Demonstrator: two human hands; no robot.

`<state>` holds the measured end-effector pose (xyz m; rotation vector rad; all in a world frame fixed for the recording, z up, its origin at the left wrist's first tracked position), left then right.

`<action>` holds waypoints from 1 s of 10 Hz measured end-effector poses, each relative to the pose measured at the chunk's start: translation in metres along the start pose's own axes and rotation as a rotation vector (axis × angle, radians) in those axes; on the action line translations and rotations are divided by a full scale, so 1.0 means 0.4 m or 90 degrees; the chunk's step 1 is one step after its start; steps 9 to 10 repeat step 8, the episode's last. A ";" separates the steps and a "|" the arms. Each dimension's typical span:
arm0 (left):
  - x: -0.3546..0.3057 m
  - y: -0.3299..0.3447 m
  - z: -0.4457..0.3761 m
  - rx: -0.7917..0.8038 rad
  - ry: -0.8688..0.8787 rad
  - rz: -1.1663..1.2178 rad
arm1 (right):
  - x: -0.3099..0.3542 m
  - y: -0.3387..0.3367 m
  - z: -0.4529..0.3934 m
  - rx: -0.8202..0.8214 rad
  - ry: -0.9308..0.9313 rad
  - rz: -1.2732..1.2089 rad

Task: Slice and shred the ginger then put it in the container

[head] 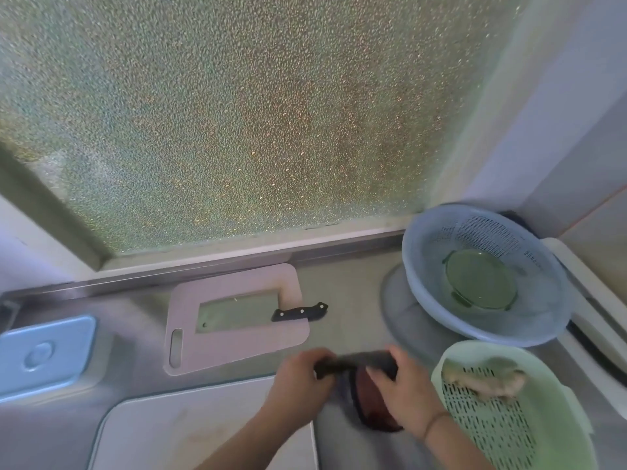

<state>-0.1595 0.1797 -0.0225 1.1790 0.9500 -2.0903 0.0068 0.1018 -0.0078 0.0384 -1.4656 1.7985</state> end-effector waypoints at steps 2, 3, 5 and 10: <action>-0.038 -0.006 -0.145 -0.054 -0.009 0.002 | -0.009 -0.043 -0.220 -0.072 0.134 -0.080; -0.025 0.003 -0.170 -0.039 -0.032 0.018 | -0.015 -0.033 -0.309 -0.067 0.184 -0.135; 0.052 0.018 -0.135 -0.018 -0.099 0.079 | 0.073 -0.015 -0.285 -0.271 -0.055 0.037; 0.150 0.048 0.013 -0.029 -0.116 0.134 | 0.054 0.172 -0.318 -0.018 -0.124 0.510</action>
Point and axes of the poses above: each hand's wrist, its own z-axis away from the middle knuckle, its own y-axis out of the palm, x = y × z, the point moved 8 cm from there along -z, towards the middle knuckle, and after that the axes turned 14 degrees about z, right-handed, at the moved point
